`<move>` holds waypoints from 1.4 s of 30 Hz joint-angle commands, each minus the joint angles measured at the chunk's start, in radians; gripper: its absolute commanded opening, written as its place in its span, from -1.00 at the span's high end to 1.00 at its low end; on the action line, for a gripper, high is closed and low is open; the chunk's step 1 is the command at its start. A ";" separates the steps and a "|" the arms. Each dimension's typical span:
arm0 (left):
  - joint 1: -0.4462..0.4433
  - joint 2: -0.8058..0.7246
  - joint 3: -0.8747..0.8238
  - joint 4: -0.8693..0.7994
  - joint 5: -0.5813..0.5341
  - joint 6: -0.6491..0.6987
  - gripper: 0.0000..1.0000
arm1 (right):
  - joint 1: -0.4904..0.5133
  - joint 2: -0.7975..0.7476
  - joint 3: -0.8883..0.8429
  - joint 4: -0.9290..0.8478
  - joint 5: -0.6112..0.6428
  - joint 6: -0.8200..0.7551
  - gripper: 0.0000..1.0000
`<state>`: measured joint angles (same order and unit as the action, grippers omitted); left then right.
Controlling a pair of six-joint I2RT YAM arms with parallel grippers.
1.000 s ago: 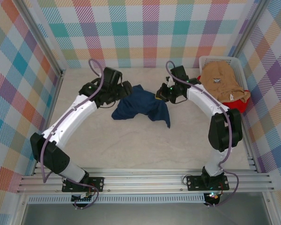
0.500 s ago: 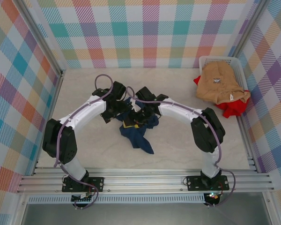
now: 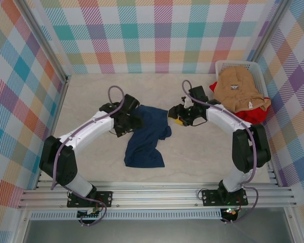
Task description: Fold and stack the t-shirts
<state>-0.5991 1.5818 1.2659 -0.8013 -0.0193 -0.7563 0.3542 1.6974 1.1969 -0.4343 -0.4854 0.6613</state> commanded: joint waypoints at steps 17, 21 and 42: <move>-0.307 0.552 0.509 -0.070 -0.485 0.413 -0.64 | -0.124 0.153 -0.005 0.032 -0.038 0.201 -0.01; -0.308 0.599 0.532 -0.060 -0.506 0.413 -0.37 | -0.126 0.142 -0.017 0.034 -0.040 0.210 -0.01; -0.060 0.037 0.391 -0.145 -0.422 0.450 1.00 | -0.073 0.186 0.123 0.062 -0.055 0.295 0.01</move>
<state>-0.6903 1.7077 1.7199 -0.8921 -0.4862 -0.3408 0.2512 1.8633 1.2770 -0.3950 -0.5148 0.9043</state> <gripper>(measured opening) 0.062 0.495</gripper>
